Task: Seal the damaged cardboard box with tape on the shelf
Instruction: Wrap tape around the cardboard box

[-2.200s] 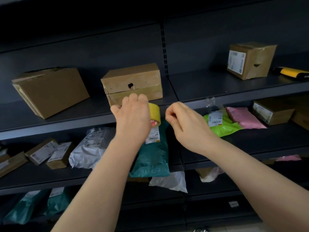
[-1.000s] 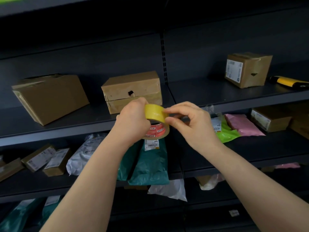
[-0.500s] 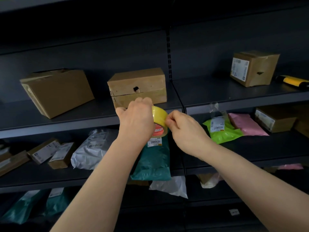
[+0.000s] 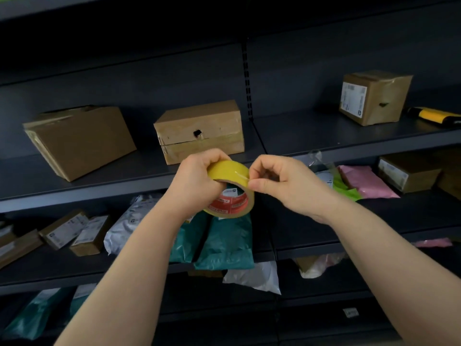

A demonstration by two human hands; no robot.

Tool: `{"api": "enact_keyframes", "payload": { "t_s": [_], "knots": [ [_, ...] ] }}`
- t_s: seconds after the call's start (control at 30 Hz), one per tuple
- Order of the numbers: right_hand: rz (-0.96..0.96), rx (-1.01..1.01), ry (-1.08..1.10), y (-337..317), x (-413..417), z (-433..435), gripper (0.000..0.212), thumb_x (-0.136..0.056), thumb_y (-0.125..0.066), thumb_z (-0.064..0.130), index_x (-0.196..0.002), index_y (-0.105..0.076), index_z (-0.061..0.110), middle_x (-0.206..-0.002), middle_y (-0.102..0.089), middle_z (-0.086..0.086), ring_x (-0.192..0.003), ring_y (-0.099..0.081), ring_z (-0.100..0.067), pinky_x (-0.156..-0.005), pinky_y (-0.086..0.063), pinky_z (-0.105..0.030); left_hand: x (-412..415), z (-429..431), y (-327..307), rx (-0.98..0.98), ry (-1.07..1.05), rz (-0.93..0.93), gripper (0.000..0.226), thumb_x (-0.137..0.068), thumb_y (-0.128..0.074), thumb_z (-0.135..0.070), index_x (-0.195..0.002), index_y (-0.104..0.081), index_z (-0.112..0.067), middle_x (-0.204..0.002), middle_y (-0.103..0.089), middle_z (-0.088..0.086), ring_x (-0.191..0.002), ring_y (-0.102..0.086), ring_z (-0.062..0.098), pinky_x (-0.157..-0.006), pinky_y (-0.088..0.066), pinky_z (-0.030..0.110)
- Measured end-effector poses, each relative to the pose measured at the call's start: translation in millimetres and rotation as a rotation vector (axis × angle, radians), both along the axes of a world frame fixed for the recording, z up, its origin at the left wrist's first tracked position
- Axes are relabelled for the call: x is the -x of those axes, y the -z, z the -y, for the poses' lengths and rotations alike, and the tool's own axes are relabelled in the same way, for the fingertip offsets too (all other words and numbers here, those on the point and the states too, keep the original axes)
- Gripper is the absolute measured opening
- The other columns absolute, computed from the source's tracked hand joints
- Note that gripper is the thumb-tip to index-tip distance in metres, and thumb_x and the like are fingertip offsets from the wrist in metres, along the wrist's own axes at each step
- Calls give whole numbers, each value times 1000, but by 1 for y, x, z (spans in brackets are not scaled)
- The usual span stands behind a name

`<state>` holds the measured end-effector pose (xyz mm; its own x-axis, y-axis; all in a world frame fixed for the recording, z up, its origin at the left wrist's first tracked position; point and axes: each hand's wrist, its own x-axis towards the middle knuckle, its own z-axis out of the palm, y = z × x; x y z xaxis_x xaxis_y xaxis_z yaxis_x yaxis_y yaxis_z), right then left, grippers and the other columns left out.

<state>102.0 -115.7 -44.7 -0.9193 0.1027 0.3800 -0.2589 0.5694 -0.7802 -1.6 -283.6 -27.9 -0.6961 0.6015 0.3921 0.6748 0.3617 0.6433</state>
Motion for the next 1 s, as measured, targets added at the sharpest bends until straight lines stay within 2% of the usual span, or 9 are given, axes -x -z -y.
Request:
{"api": "enact_keyframes", "payload": {
  "t_s": [0.1, 0.2, 0.33, 0.43, 0.53, 0.63, 0.8, 0.9, 1.0],
  "knots": [
    [-87, -173, 120, 1, 1, 6, 13, -90, -66, 22, -81, -58, 25, -74, -60, 13, -69, -53, -2, -67, -42, -21, 2, -5, 1, -3, -48, -63, 33, -79, -69, -3, -87, -69, -35, -83, -70, -11, -80, -64, 5, -67, -51, 22],
    [-145, -239, 179, 8, 3, 13, 10, -91, -65, 22, -84, -57, 21, -72, -57, 11, -69, -52, -6, -64, -40, -26, 9, -5, -1, 86, -65, -114, 33, -80, -69, -5, -89, -69, -37, -86, -71, -9, -85, -65, 11, -71, -53, 28],
    [-69, -82, 103, 14, 7, 15, 20, -92, -62, 18, -77, -52, 25, -67, -53, 11, -61, -46, -4, -60, -37, -21, 14, -4, -1, 140, -87, -131, 35, -78, -69, -2, -87, -71, -35, -83, -71, -9, -83, -65, 13, -72, -55, 32],
    [57, -17, 105, 19, 10, 17, 22, -93, -61, 17, -75, -51, 24, -71, -53, 8, -63, -44, -6, -65, -40, -28, 10, -10, 2, 201, -83, -229, 35, -76, -64, 2, -92, -72, -28, -89, -69, -5, -85, -62, 18, -73, -53, 37],
    [102, 154, 59, 16, 8, 16, 19, -94, -59, 14, -78, -51, 20, -76, -55, 0, -65, -43, -9, -62, -38, -25, 20, -7, -1, 383, -262, -342, 36, -75, -61, -1, -101, -69, -25, -95, -66, -1, -84, -56, 21, -69, -47, 34],
    [-31, 82, 133, 12, 9, -2, 17, -93, -62, 17, -80, -53, 26, -83, -61, 3, -73, -52, -9, -71, -43, -27, 35, 11, -4, 235, -244, -162, 38, -76, -61, 2, -90, -70, -32, -87, -71, -2, -84, -62, 20, -72, -48, 29],
    [-70, 222, 60, 19, 16, 7, 20, -84, -74, 13, -97, -72, 29, -87, -70, 9, -76, -63, -14, -73, -57, -30, 26, 9, -6, 63, -34, 12, 33, -79, -71, 3, -81, -70, -30, -76, -69, -10, -69, -60, 0, -64, -47, 15],
    [-152, 222, 105, 23, 18, 17, 18, -76, -82, 16, -88, -77, 28, -74, -71, 13, -67, -61, -5, -73, -57, -31, 24, 6, 0, -4, -24, 110, 31, -81, -70, 5, -82, -70, -26, -76, -69, -4, -68, -60, 2, -66, -49, 17],
    [-141, 302, 104, 19, 17, 19, 14, -77, -81, 16, -78, -75, 30, -70, -71, 8, -69, -66, -14, -65, -60, -32, 22, 8, 4, -54, -17, 225, 28, -81, -68, 9, -85, -72, -18, -76, -71, -1, -67, -64, 3, -63, -50, 16]
  ]
}}
